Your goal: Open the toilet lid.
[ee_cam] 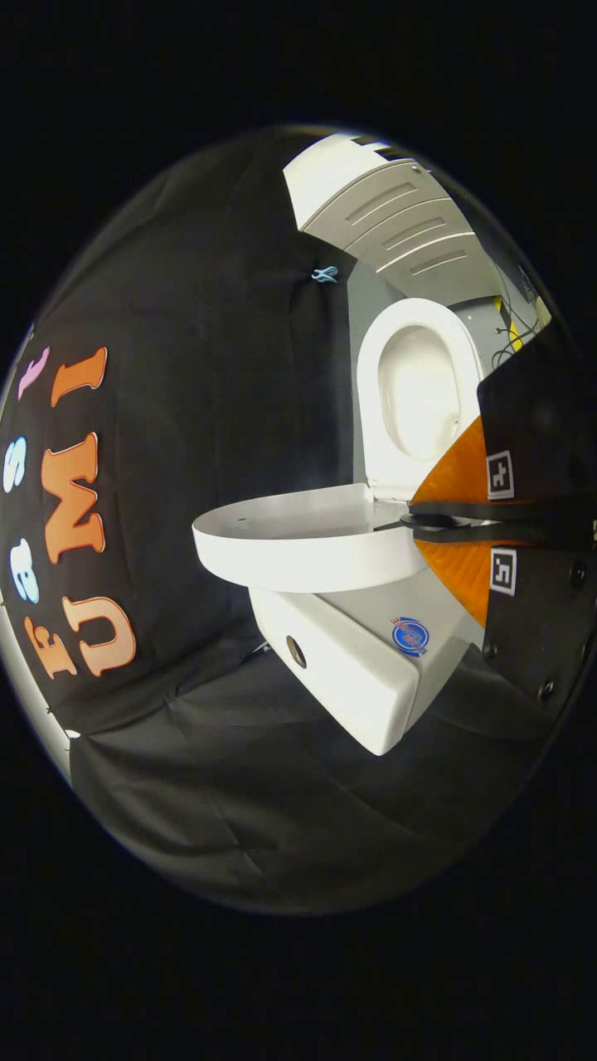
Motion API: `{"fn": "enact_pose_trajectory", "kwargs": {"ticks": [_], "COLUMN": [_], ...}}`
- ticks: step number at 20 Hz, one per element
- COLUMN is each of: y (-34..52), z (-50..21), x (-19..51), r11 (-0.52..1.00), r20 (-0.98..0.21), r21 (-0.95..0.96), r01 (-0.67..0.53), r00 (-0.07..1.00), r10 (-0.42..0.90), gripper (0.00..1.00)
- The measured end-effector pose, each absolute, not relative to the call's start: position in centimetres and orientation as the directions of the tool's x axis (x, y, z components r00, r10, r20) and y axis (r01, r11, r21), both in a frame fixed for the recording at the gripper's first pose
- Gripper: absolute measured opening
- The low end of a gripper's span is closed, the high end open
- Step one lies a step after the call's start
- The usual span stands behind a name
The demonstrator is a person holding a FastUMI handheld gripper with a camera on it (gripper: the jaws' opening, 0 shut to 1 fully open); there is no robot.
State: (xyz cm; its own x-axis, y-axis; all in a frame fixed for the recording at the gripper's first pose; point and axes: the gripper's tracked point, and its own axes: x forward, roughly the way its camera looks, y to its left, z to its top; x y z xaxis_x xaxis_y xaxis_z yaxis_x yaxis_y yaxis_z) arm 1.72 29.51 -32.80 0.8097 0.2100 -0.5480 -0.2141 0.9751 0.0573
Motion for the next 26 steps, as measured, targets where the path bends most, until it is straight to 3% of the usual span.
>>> {"fn": "enact_pose_trajectory", "kwargs": {"ticks": [26], "y": [35.9], "z": [-33.7], "x": [1.0], "r11": [0.949], "r20": [-0.499], "r21": [-0.063], "r01": [-0.309], "r00": [0.833], "r10": [0.238], "gripper": [0.08]}}
